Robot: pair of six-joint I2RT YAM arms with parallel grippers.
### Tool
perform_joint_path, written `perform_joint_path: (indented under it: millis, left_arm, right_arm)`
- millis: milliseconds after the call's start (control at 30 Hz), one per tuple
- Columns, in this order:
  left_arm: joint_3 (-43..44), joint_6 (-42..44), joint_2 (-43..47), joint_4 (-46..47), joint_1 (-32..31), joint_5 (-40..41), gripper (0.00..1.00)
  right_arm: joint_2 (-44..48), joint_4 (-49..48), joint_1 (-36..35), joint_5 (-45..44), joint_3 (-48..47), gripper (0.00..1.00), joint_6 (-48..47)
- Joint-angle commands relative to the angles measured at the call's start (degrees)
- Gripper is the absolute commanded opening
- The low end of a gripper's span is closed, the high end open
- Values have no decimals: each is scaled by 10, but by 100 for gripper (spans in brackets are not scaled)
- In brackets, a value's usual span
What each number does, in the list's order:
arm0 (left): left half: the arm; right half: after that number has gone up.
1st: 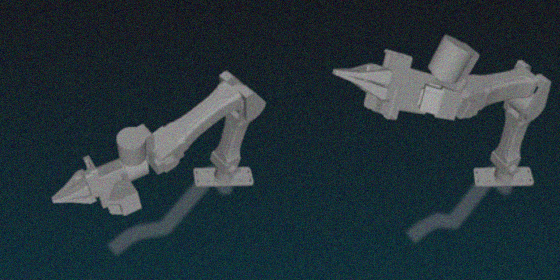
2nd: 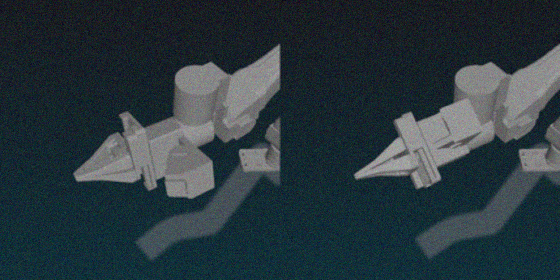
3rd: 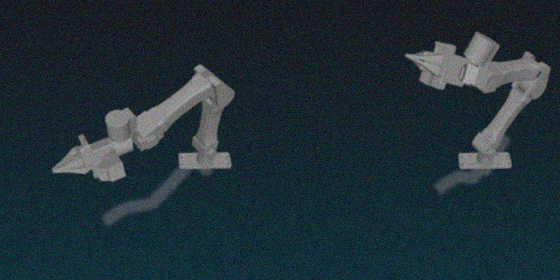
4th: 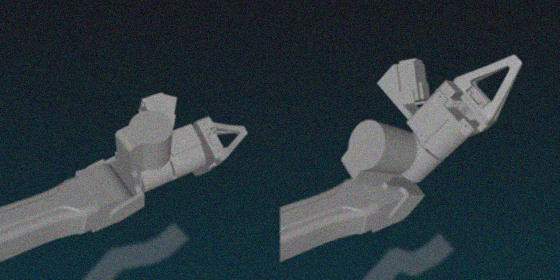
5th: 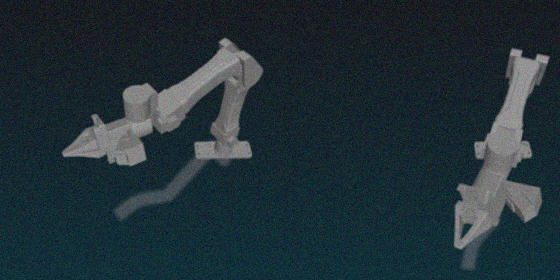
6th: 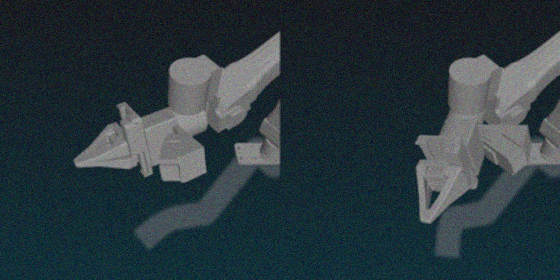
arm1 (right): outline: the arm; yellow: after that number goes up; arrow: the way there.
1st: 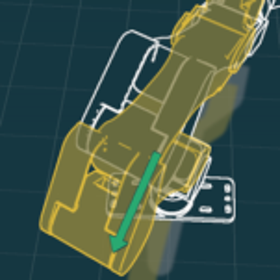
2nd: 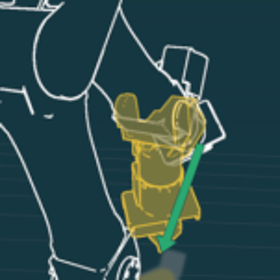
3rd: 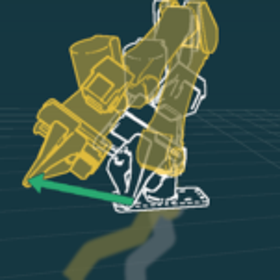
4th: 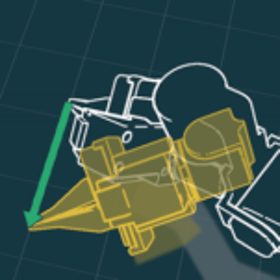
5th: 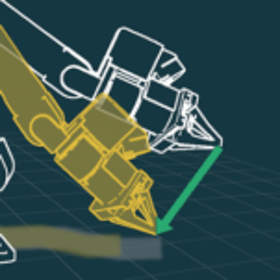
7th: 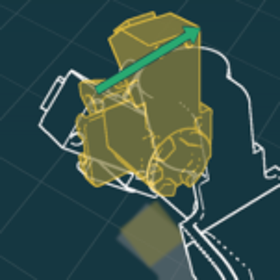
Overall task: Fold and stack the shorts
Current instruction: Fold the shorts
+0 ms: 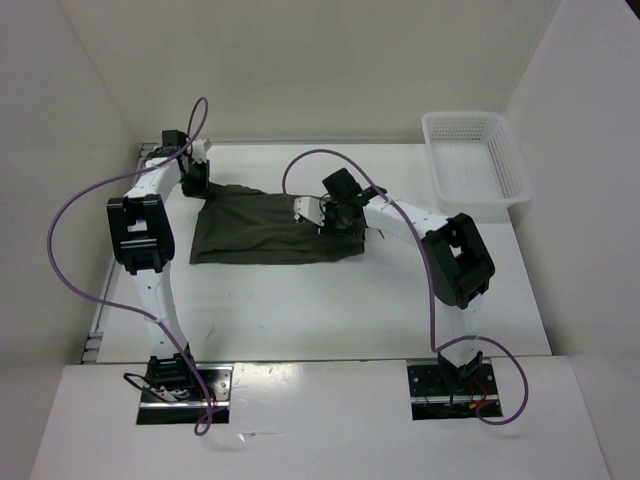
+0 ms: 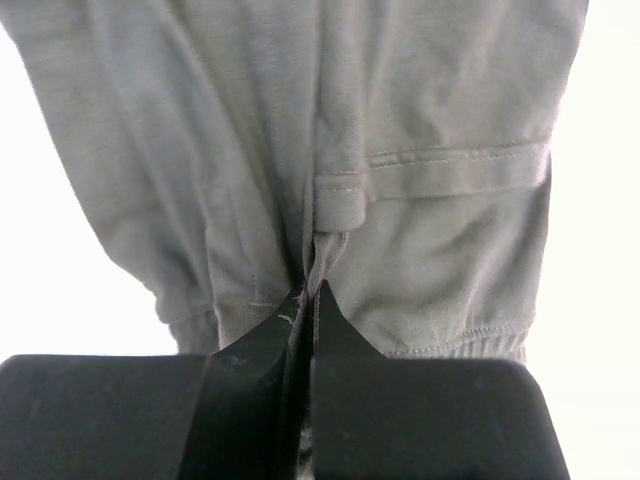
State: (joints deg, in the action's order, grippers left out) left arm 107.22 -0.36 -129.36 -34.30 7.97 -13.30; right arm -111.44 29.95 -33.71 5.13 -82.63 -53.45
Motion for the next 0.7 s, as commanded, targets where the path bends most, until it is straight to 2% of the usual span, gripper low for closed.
perform_joint_path:
  millis: [0, 133, 200, 300, 333, 433, 467, 600, 667]
  left_arm:
    - [-1, 4, 0, 11, 3, 34, 0]
    - [-6, 4, -5, 11, 3, 39, 2]
    - [-12, 4, -5, 11, 3, 44, 3]
    - [-18, 4, -5, 11, -2, 60, 7]
    - [-24, 4, 1, 11, -2, 65, 12]
    - [-34, 4, 18, 11, -2, 65, 25]
    - [-34, 4, 31, 11, -2, 65, 38]
    - [-40, 4, 74, 11, -2, 34, 65]
    - [-46, 4, 109, 11, -2, 16, 72]
  right_arm:
    - [41, 76, 3, 43, -11, 0, -48]
    - [60, 83, -19, 36, 65, 0, -75]
    - [60, 57, -19, 31, 95, 6, -63]
    - [60, 18, -19, -5, 108, 38, -54]
    - [60, 5, -19, -25, 116, 54, -49]
    - [71, -41, -19, -34, 93, 63, 1]
    - [77, -41, -19, -34, 67, 66, 16]
    - [91, -77, -19, -28, 6, 66, 103]
    - [102, -82, -19, -22, -23, 66, 150]
